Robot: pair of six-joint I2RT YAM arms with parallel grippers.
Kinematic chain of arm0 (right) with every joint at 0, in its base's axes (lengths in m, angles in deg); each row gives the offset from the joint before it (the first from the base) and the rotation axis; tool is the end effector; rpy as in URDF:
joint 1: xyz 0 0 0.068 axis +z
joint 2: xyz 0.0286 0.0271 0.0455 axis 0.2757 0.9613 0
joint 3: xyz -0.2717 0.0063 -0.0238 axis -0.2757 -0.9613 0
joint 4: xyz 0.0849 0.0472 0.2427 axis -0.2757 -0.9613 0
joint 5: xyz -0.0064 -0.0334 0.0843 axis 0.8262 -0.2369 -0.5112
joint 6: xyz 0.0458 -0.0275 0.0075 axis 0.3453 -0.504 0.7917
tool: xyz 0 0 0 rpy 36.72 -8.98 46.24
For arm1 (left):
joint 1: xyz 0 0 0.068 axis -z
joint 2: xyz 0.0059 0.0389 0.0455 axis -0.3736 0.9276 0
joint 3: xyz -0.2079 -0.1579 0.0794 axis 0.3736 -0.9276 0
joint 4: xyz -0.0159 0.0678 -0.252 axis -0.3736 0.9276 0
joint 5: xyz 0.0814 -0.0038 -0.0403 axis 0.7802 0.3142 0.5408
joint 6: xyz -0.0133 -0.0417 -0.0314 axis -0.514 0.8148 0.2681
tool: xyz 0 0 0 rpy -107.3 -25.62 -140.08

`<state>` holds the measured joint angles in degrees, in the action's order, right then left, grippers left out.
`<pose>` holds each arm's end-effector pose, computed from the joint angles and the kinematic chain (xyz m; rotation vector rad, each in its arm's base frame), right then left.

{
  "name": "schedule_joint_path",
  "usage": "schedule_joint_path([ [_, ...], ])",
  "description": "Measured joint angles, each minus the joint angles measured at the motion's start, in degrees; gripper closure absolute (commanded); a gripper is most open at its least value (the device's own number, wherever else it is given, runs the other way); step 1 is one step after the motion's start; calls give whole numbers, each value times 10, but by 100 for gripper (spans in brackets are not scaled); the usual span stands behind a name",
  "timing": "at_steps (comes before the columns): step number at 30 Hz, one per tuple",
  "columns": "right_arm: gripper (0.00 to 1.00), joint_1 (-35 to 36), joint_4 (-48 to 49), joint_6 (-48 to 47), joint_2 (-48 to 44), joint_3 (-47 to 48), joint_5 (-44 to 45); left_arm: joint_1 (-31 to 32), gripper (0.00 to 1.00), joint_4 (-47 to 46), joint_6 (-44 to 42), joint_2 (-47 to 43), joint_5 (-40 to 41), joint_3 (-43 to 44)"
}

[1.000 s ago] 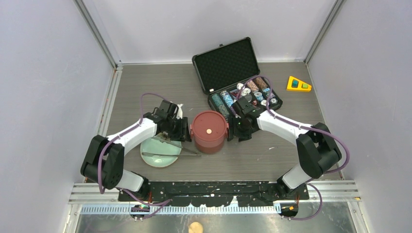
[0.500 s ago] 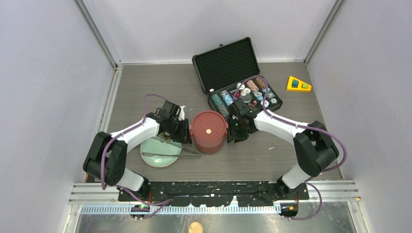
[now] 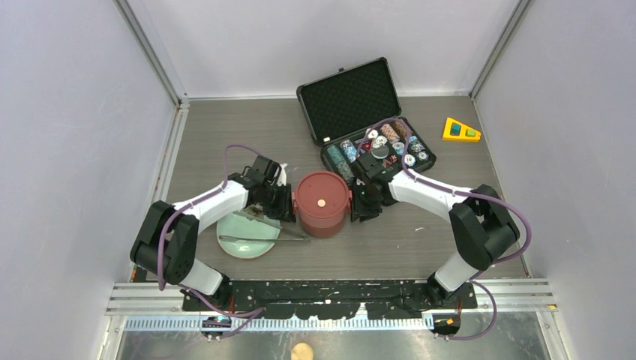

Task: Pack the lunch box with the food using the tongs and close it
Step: Close the fastener on the packing box.

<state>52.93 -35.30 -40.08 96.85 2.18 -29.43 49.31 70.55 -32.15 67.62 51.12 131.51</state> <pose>0.2375 0.1836 0.1860 -0.1646 2.8937 0.4136 0.2392 -0.1378 0.1788 0.0846 2.8106 -0.7496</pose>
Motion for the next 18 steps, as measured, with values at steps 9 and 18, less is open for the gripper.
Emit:
schedule_joint_path([
  [9,64,5,-5,1,8,6,-1,12,81,5,7,18,19,10],
  [18,65,16,-11,5,14,12,1,23,84,6,7,35,40,20],
])
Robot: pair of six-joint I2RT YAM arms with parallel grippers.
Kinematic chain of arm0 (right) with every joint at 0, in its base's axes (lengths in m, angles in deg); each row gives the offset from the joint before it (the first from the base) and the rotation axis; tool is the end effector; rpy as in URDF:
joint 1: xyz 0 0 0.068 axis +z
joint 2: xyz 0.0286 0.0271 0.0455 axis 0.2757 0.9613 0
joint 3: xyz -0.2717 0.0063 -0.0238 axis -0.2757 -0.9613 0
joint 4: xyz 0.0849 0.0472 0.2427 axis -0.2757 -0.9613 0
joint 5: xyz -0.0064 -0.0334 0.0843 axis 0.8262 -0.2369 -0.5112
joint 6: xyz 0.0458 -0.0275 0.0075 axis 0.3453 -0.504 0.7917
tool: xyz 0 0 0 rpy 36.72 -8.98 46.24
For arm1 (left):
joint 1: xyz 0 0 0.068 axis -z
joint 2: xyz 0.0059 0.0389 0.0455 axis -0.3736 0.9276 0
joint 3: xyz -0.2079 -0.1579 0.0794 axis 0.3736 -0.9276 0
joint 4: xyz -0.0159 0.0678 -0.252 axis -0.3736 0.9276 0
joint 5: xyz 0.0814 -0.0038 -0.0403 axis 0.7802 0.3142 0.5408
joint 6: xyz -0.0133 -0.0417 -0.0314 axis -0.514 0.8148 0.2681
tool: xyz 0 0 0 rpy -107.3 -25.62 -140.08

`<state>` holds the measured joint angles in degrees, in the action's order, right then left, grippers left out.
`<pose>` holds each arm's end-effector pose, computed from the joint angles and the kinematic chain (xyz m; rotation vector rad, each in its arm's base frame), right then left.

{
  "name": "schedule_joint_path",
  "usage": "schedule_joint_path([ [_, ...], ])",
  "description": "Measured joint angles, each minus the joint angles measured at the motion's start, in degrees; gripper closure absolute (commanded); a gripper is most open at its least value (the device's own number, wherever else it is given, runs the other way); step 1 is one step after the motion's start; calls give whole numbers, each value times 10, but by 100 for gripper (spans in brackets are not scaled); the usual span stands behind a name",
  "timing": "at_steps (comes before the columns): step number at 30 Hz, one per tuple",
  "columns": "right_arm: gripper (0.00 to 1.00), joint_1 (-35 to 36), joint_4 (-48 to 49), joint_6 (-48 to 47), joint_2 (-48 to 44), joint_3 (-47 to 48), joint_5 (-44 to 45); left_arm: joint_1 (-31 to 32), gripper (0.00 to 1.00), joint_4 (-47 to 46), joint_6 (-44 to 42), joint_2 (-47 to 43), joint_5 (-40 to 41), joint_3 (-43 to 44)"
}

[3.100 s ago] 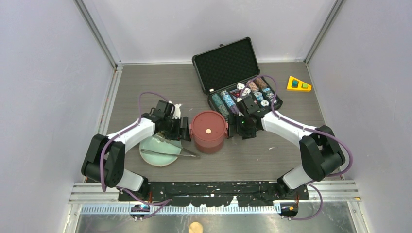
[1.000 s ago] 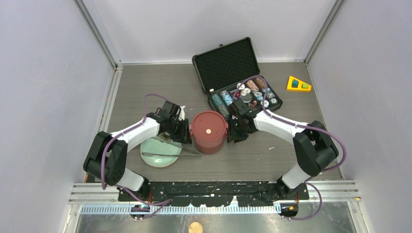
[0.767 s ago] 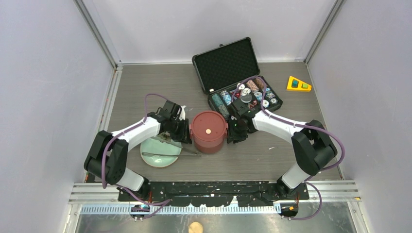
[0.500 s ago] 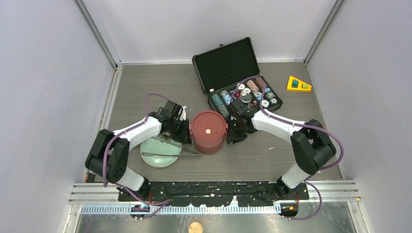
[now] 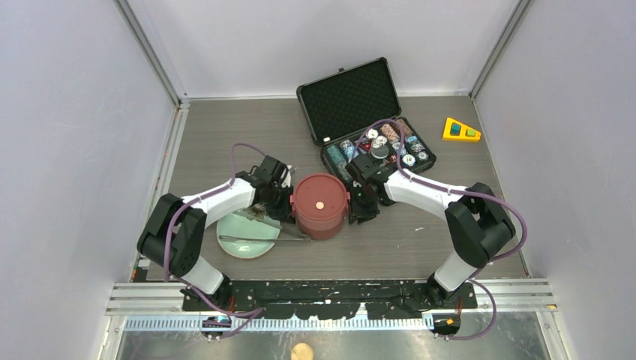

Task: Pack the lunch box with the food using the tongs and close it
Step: Close the fastener on the packing box.

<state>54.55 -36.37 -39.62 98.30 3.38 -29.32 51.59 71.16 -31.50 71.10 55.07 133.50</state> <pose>0.2353 0.1926 0.1838 -0.1932 2.9168 0.4006 0.2434 -0.1501 0.1714 0.0950 2.8444 -0.6530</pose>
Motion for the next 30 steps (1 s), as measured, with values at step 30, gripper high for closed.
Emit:
schedule_joint_path([
  [30,67,2,1,48,15,5,-27,10,85,22,3,21,-2,7],
])
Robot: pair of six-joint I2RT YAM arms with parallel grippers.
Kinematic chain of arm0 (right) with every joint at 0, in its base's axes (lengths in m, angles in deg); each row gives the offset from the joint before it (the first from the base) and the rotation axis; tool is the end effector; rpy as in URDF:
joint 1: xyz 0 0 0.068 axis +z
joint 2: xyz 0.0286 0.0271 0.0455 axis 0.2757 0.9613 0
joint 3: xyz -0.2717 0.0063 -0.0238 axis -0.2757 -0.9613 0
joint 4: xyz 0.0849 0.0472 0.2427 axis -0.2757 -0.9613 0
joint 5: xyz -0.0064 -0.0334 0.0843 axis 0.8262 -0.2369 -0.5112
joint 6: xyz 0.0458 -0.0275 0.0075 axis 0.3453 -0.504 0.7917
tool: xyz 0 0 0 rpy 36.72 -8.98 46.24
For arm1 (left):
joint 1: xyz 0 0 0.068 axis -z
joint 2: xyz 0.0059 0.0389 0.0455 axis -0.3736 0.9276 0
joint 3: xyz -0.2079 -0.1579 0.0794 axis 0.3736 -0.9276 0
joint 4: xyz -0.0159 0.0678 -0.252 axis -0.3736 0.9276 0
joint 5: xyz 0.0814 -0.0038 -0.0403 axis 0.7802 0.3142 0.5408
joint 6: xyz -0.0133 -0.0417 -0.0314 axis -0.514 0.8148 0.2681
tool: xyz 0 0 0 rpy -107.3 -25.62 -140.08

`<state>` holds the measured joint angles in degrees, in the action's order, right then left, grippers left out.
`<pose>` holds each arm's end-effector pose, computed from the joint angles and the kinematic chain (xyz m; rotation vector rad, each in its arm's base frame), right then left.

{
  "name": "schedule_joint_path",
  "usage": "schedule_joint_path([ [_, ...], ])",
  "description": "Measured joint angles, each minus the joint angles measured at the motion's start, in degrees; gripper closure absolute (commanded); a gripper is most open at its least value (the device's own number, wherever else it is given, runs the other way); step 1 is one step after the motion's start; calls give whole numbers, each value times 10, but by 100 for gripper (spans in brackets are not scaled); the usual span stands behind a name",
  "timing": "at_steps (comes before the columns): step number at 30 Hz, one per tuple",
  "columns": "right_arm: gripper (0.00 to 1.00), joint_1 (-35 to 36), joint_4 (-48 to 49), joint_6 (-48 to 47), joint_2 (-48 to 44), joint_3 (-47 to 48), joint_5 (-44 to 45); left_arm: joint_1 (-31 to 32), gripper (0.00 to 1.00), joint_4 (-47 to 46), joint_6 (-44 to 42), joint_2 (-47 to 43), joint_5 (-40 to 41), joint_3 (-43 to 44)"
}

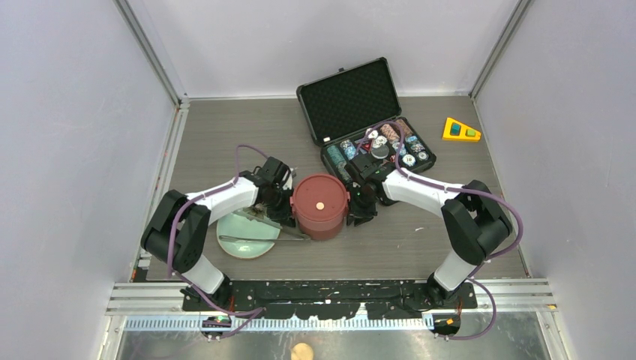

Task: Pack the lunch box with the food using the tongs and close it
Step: Close the fastener on the packing box.

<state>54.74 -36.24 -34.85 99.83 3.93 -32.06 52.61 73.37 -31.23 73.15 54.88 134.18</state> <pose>0.2366 0.1971 0.1791 -0.0871 2.9666 0.4613 0.2411 -0.1548 0.1635 0.1036 2.9113 -0.6290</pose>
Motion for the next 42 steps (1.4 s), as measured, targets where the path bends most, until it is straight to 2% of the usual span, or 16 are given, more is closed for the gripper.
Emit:
schedule_joint_path([
  [5,66,-12,15,-4,-4,-12,-22,-8,82,2,-5,-3,-3,0],
  [11,59,-39,50,-19,-31,-35,-60,-42,74,-3,-17,-38,-35,1],
  [15,49,-60,56,-32,-61,-39,-65,-71,67,-3,-28,-60,-42,11],
  [19,39,-89,50,-56,-89,-39,-71,-99,54,2,-42,-83,-47,26],
  [23,21,-130,34,-87,-120,-39,-83,-137,43,21,-67,-112,-50,46],
  [27,15,-182,-2,-146,-156,-28,-93,-187,31,56,-137,-145,-51,82],
  [31,13,-209,-44,-230,-182,17,-112,-195,31,90,-243,-192,-91,112],
  [37,13,-197,-82,-331,-191,124,-179,-193,37,146,-396,-262,-219,103],
  [42,14,-153,-94,-379,-164,209,-191,-178,41,143,-432,-264,-270,65],
])
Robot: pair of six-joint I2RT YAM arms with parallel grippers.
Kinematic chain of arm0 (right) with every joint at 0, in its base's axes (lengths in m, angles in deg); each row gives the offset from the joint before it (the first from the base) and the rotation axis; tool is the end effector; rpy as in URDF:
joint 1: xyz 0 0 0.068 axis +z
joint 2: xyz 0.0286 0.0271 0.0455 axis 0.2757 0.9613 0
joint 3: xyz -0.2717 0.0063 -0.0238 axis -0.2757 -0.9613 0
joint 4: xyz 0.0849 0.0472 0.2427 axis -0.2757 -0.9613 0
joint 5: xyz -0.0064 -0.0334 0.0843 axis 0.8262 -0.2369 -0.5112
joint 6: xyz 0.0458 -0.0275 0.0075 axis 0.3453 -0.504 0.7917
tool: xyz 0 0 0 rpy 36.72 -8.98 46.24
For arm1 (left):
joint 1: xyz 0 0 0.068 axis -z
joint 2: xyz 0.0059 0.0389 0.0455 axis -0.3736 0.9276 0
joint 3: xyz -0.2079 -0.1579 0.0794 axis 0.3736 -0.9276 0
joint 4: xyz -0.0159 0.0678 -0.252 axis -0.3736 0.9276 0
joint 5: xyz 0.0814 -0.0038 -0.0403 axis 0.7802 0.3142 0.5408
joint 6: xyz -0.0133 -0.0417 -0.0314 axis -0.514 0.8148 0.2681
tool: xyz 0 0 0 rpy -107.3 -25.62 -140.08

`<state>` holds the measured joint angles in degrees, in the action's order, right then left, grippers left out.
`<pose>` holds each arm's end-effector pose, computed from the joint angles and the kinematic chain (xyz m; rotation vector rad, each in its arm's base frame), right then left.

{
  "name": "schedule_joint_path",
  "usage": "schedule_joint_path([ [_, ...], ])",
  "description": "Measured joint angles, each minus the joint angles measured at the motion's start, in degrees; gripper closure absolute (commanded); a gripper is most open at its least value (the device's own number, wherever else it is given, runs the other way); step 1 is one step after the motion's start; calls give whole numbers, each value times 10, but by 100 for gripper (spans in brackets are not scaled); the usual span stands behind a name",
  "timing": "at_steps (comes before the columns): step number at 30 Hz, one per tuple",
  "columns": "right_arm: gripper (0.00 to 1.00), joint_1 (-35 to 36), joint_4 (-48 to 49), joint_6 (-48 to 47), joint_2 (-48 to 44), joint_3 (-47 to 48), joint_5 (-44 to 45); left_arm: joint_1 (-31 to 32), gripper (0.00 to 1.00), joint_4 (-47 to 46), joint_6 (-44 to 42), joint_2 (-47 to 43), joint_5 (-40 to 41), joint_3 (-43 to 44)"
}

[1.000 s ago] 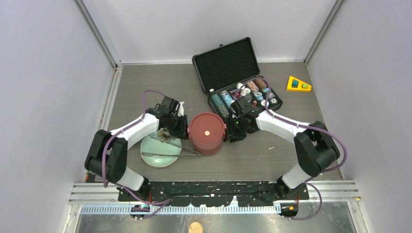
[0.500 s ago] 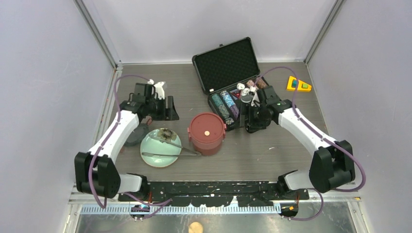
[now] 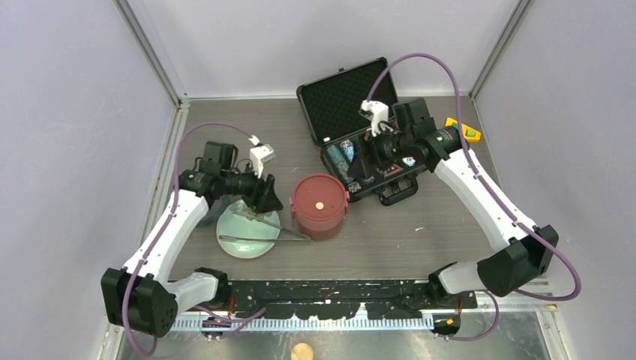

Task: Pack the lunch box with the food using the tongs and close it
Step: Close the fastener on the packing box.

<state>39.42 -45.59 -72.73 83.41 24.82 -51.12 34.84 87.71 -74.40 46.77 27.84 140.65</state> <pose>0.2536 0.1282 0.3654 -0.7399 2.2471 0.7690 0.2077 -0.0728 0.3014 0.8469 2.1748 -0.9189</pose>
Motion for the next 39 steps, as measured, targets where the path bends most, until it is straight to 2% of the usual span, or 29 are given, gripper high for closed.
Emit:
schedule_joint_path([
  [7,20,108,-22,-81,34,36,20,68,51,-47,18,26,0,-25],
  [11,29,158,-26,-120,35,36,26,69,55,-83,36,60,1,-25],
  [17,39,187,-25,-153,54,42,46,67,60,-126,63,78,14,-25],
  [23,42,227,-16,-169,92,59,87,56,49,-133,70,69,17,-25],
  [27,38,262,-12,-181,111,69,123,29,42,-129,79,30,21,-24],
  [39,39,314,-1,-203,167,77,194,-93,39,-162,201,-14,-6,-4],
])
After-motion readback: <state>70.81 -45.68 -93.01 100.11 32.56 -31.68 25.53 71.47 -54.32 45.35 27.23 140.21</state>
